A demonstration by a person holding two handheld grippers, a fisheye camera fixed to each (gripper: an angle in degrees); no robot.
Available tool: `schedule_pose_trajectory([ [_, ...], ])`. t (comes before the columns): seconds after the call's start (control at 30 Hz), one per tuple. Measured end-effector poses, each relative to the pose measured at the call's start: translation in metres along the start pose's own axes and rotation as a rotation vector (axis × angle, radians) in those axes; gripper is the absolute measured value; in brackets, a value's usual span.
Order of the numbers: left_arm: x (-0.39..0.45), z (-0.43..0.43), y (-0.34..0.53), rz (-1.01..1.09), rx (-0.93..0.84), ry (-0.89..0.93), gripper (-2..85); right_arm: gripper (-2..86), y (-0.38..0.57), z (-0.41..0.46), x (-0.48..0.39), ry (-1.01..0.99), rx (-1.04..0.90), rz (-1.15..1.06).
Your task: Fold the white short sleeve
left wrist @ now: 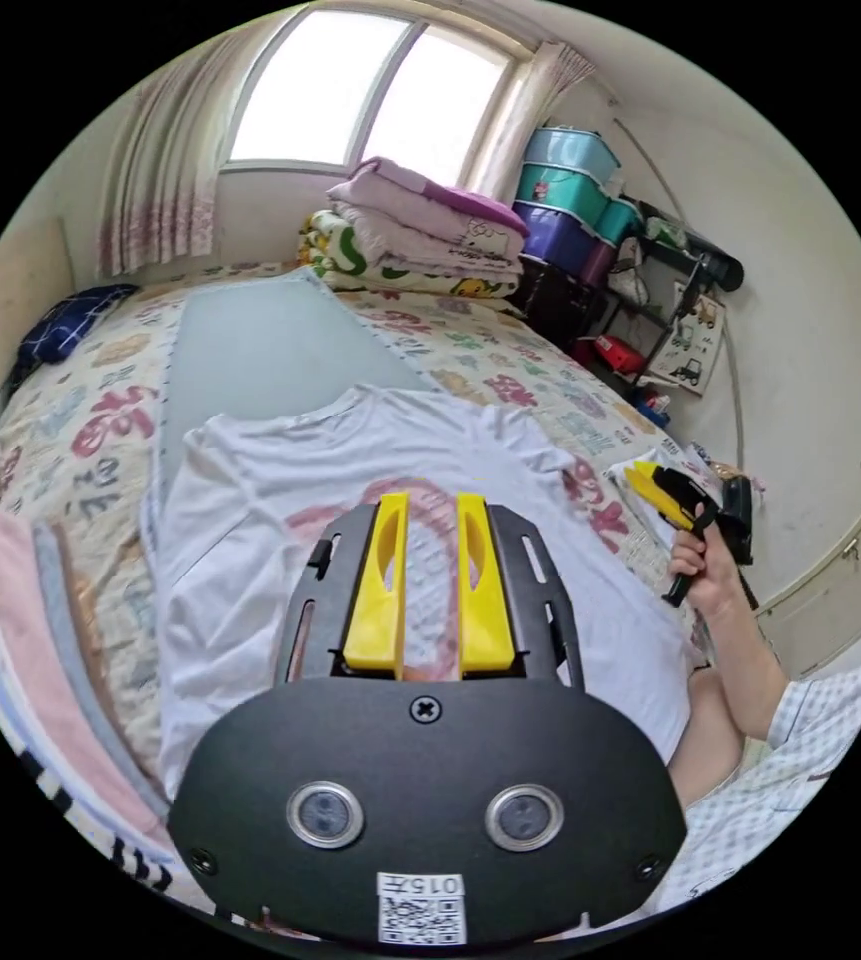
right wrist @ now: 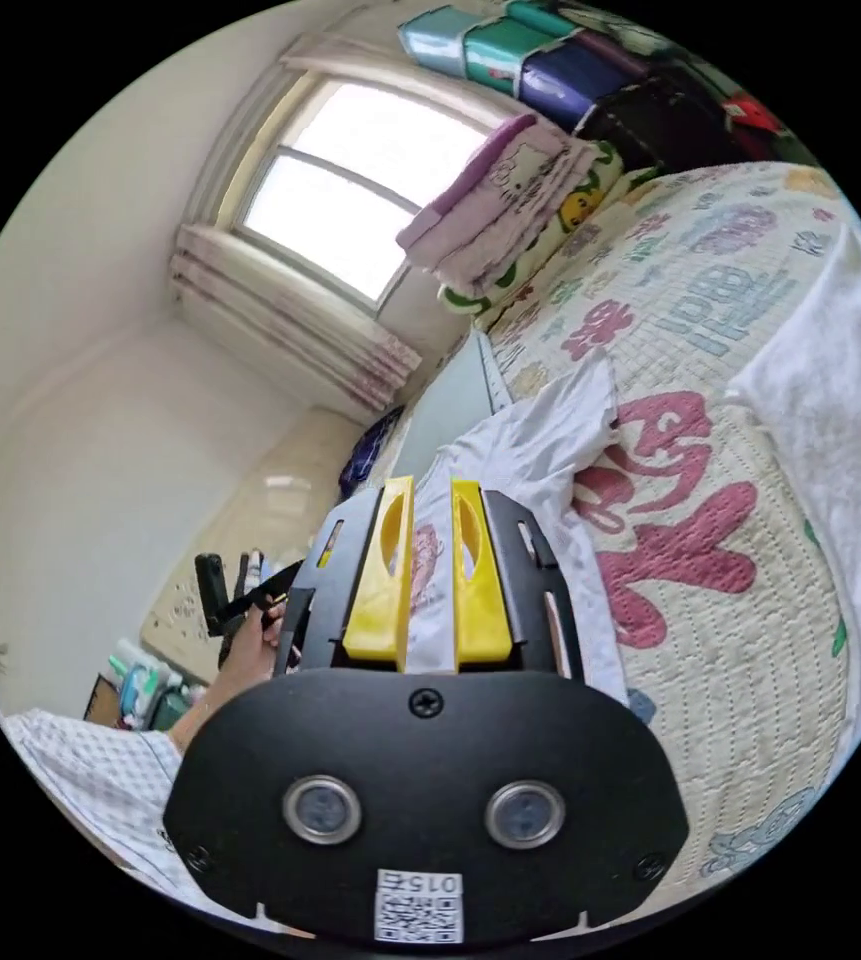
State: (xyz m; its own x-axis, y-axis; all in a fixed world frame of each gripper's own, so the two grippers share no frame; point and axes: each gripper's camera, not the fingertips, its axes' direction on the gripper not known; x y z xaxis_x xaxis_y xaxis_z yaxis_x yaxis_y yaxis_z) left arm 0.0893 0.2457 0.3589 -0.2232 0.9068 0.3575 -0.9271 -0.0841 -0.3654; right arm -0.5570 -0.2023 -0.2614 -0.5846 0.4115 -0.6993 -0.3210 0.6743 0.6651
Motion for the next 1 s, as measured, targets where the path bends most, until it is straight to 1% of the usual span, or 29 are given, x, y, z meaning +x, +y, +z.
schedule_pose_trajectory([
  [0.03,-0.023,-0.025,0.037,-0.04,-0.021,-0.046,7.7,7.0,0.019,0.034,-0.01,0.011,-0.097,-0.08],
  [0.07,-0.033,-0.035,0.054,-0.055,-0.03,-0.062,7.6,7.1,0.028,0.051,-0.015,0.018,-0.147,-0.118],
  [0.13,-0.054,-0.064,0.111,-0.07,-0.059,-0.126,7.0,7.8,0.068,0.123,-0.032,0.037,-0.311,-0.251],
  [0.17,-0.057,-0.07,0.122,-0.071,-0.051,-0.145,6.9,8.0,0.077,0.14,-0.035,0.044,-0.335,-0.272],
  [0.23,-0.053,-0.087,0.152,-0.026,-0.014,-0.207,6.9,8.8,0.109,0.208,-0.049,0.048,-0.414,-0.333],
  [0.27,-0.05,-0.09,0.155,-0.012,-0.005,-0.22,6.9,9.2,0.116,0.226,-0.052,0.046,-0.429,-0.346],
  [0.33,-0.041,-0.089,0.16,0.042,0.014,-0.251,7.9,10.2,0.136,0.297,-0.057,0.054,-0.483,-0.355],
  [0.37,-0.04,-0.087,0.16,0.051,0.015,-0.256,8.0,10.4,0.14,0.316,-0.056,0.062,-0.498,-0.35],
  [0.43,-0.041,-0.079,0.16,0.066,-0.001,-0.229,8.3,10.6,0.152,0.386,-0.049,0.115,-0.531,-0.328],
  [0.5,-0.045,-0.075,0.162,0.065,-0.001,-0.198,8.3,10.8,0.162,0.434,-0.042,0.19,-0.53,-0.345],
  [0.57,-0.049,-0.068,0.164,0.064,-0.012,-0.216,8.4,11.0,0.172,0.482,-0.029,0.239,-0.557,-0.341],
  [0.63,-0.052,-0.061,0.164,0.072,0.004,-0.252,8.9,11.1,0.189,0.544,-0.008,0.298,-0.629,-0.306],
  [0.7,-0.057,-0.051,0.15,0.07,-0.027,-0.239,9.6,11.1,0.202,0.581,0.005,0.356,-0.648,-0.3],
  [0.73,-0.067,-0.038,0.143,0.062,-0.085,-0.193,9.9,11.0,0.21,0.602,0.014,0.403,-0.635,-0.29],
  [0.8,-0.087,-0.023,0.142,0.01,-0.144,-0.106,9.2,10.5,0.221,0.631,0.027,0.44,-0.644,-0.279],
  [0.83,-0.094,-0.029,0.147,-0.006,-0.109,-0.117,7.6,10.0,0.228,0.65,0.034,0.462,-0.647,-0.282],
  [0.9,-0.096,-0.03,0.152,0.003,-0.118,-0.133,5.3,8.7,0.239,0.676,0.044,0.498,-0.666,-0.296],
  [1.0,-0.091,-0.041,0.163,0.009,-0.086,-0.158,1.0,2.7,0.257,0.716,0.058,0.536,-0.694,-0.313],
])
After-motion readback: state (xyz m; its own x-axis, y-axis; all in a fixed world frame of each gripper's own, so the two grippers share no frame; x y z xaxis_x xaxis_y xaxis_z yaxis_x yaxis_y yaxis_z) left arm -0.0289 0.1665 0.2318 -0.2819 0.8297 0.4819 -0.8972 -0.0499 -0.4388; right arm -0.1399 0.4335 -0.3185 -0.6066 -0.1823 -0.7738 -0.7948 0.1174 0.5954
